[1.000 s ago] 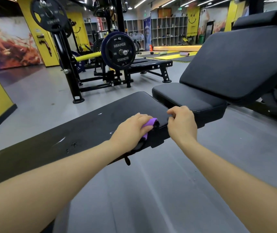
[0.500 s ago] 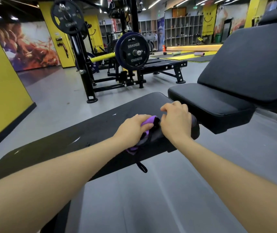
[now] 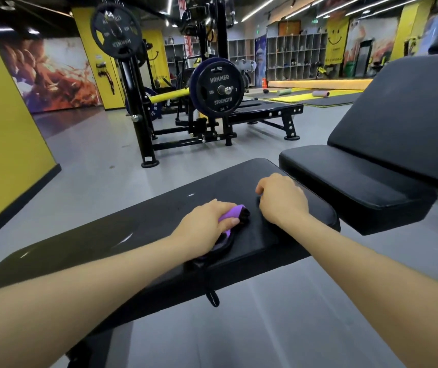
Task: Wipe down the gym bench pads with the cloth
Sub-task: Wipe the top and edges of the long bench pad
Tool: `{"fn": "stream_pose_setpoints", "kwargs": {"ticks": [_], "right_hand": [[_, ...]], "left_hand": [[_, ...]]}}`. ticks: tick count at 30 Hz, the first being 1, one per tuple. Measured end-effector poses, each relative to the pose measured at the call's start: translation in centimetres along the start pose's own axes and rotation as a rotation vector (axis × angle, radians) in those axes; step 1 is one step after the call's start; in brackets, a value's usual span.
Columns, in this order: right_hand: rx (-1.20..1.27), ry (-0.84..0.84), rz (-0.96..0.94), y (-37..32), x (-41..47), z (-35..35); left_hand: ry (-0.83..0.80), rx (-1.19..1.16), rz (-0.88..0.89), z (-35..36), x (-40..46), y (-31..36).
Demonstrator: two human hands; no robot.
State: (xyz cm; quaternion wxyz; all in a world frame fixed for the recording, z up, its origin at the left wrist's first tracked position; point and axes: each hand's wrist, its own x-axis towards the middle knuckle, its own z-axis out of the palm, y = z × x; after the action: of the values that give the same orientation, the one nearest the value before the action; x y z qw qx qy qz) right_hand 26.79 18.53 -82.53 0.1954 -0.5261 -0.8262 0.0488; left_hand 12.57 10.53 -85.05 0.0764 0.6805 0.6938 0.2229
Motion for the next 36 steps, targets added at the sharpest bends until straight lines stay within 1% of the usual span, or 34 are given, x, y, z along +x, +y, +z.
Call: {"fn": "stream_pose_setpoints", "kwargs": {"ticks": [2, 6, 8, 10, 14, 17, 19, 23, 26, 28, 33, 36], "right_hand": [[-0.042, -0.014, -0.009, -0.3, 0.8, 0.1], [-0.116, -0.037, -0.036, -0.6, 2.0, 0.6], [-0.135, -0.052, -0.029, -0.7, 2.2, 0.5], [-0.149, -0.083, -0.029, -0.9, 2.4, 0.4], [-0.140, -0.118, -0.028, -1.0, 3.4, 0.6], [-0.129, -0.141, -0.025, -1.4, 4.1, 0.8], [-0.122, -0.150, -0.021, -1.5, 4.4, 0.9], [-0.098, -0.154, -0.014, -1.4, 4.5, 1.0], [-0.102, -0.145, -0.015, -1.5, 4.2, 1.0], [-0.124, -0.148, -0.022, -1.6, 4.2, 1.1], [-0.150, -0.147, -0.025, -1.7, 4.2, 1.0], [-0.175, -0.136, -0.034, -1.7, 3.9, 1.1]], "left_hand": [[0.018, 0.007, -0.028, -0.1, 2.9, -0.8], [0.099, 0.031, -0.198, 0.5, 9.7, -2.7], [0.107, 0.030, -0.236, 0.4, 11.1, -2.9], [0.076, 0.049, -0.211, 0.1, 10.0, -3.0], [0.007, 0.059, -0.070, -0.6, 6.4, -3.4], [0.002, 0.042, -0.022, -0.4, 8.3, -3.4], [0.033, 0.031, -0.034, 0.0, 11.2, -3.3], [0.074, 0.048, -0.157, 0.7, 17.3, -4.1], [0.072, 0.029, -0.227, 0.7, 19.4, -5.0], [0.059, 0.048, -0.223, 0.3, 18.5, -5.3], [0.053, 0.104, -0.084, -0.6, 12.4, -6.6], [0.066, 0.070, -0.090, -0.5, 12.7, -7.1]]}}
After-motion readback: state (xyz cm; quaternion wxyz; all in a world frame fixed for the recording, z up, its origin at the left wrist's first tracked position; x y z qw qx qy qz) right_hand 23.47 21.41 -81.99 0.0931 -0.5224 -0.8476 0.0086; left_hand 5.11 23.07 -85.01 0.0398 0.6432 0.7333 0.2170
